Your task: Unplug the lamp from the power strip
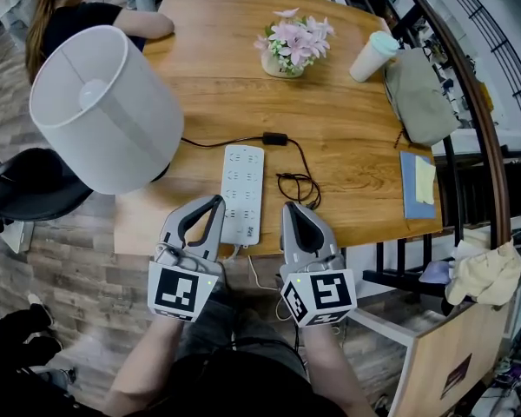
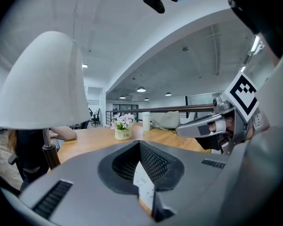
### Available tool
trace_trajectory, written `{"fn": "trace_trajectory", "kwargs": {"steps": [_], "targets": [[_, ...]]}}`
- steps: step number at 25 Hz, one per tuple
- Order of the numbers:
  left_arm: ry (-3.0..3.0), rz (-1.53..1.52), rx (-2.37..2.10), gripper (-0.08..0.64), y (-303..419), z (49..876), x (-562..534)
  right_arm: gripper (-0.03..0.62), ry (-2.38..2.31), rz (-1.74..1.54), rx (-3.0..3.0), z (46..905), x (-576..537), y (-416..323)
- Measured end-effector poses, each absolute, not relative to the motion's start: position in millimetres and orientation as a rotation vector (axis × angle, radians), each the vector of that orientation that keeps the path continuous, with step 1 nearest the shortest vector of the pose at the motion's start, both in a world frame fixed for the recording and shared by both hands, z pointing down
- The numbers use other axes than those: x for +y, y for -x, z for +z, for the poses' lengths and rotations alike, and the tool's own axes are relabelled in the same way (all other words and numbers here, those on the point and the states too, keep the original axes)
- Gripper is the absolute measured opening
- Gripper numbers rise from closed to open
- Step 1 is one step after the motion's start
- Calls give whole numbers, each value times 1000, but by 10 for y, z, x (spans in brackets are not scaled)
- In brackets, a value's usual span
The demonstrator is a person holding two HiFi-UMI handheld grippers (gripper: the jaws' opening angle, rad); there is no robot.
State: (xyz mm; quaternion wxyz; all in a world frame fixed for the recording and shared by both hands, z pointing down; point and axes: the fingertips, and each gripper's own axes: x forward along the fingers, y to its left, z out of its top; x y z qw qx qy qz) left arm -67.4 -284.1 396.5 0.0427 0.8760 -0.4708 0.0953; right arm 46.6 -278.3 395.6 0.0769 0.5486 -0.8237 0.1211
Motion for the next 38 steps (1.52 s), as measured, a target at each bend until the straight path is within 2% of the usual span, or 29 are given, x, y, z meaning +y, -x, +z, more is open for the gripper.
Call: {"fn": "trace_trajectory", "kwargs": {"steps": [38], "targets": [[-2636, -22, -1562, -3, 757, 3085, -2687, 9, -1623, 185, -2656, 3103, -2564, -439]]}}
